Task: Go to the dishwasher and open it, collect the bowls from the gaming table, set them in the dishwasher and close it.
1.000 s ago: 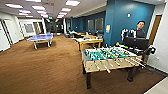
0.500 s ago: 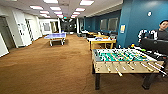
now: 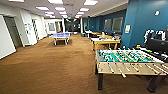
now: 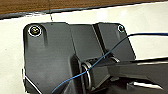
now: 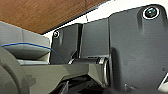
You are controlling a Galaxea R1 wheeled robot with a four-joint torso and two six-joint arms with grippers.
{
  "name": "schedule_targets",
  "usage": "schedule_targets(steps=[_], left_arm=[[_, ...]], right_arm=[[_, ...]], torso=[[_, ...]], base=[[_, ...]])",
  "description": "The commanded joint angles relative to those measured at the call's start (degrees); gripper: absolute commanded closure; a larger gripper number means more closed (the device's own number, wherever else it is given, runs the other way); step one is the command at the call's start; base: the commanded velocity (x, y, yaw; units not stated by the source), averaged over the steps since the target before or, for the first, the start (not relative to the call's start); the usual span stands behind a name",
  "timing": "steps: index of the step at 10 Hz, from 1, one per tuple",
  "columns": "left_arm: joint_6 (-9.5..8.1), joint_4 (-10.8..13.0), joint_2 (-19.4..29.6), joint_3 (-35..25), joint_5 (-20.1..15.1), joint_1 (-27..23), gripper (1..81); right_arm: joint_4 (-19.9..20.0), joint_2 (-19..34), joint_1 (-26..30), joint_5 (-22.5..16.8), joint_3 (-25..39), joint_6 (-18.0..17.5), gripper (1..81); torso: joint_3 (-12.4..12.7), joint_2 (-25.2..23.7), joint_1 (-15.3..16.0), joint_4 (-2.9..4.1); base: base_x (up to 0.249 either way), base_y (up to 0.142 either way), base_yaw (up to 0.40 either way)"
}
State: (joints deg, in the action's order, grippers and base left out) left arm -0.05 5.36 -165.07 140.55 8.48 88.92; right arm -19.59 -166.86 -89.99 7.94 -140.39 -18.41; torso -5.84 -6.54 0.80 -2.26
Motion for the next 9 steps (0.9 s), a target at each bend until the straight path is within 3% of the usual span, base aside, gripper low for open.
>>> schedule_targets(steps=[1, 9], left_arm=[[-0.13, 0.17, 0.62, -0.53, -2.68, -2.74, 1.0], [-0.30, -0.09, 0.44, -0.53, -3.04, -2.74, 1.0]], right_arm=[[-1.06, 0.01, 2.57, -2.05, 0.48, 0.21, 1.0], [-1.68, -0.95, 2.49, -2.22, -0.40, 0.21, 1.0]], torso=[[0.00, 0.00, 0.00, 0.00], [0.00, 0.00, -0.02, 0.00]], base=[[0.000, 0.000, 0.000], [0.000, 0.000, 0.000]])
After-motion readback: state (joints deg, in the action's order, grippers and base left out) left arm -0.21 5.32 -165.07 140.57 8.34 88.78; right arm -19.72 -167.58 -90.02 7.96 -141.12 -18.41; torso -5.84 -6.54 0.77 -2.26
